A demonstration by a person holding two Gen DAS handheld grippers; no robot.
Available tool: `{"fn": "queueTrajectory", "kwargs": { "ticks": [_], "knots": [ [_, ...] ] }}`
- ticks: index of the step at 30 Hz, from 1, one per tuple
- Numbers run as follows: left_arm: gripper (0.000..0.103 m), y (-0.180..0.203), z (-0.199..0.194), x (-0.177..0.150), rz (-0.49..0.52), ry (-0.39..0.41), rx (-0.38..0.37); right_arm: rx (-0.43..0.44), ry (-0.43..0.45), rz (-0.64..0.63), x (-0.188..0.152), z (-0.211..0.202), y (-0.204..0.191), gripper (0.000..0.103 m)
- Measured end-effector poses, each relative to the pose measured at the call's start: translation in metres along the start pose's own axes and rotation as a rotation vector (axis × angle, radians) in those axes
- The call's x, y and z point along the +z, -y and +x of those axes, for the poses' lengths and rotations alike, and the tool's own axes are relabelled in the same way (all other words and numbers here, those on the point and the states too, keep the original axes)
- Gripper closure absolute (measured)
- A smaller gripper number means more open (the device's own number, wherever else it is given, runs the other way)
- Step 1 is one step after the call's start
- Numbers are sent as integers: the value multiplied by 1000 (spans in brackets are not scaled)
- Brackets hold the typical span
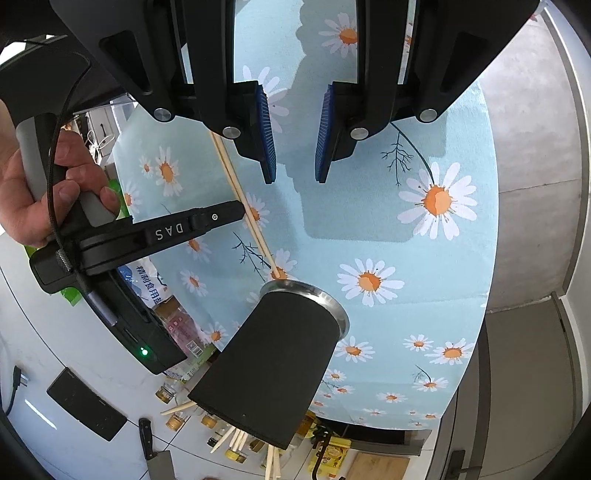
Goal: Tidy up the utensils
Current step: 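Move both open tools down to the last sticks beside the holder, then grasp a wooden stick with the right tool while the left tool grasps another stick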
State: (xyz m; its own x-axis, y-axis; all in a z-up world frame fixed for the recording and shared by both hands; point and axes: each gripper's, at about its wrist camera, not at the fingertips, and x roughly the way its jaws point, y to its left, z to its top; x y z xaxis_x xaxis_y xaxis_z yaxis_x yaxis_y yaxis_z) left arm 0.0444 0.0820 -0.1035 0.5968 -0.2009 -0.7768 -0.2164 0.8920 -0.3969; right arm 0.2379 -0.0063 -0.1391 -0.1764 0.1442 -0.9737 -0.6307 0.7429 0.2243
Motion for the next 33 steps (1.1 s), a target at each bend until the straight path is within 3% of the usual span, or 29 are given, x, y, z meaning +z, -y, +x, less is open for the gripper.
{"fn": "queueTrajectory", "kwargs": {
  "ticks": [18, 20, 33],
  "knots": [
    [82, 2, 9, -2, 17, -43, -19, -76, 10, 20, 4, 14, -21, 94],
    [82, 4, 12, -1, 18, -48, -16, -79, 16, 18, 1, 15, -24, 98],
    [82, 20, 26, 12, -40, -70, 37, 99, 57, -6, -8, 6, 11, 98]
  ]
}}
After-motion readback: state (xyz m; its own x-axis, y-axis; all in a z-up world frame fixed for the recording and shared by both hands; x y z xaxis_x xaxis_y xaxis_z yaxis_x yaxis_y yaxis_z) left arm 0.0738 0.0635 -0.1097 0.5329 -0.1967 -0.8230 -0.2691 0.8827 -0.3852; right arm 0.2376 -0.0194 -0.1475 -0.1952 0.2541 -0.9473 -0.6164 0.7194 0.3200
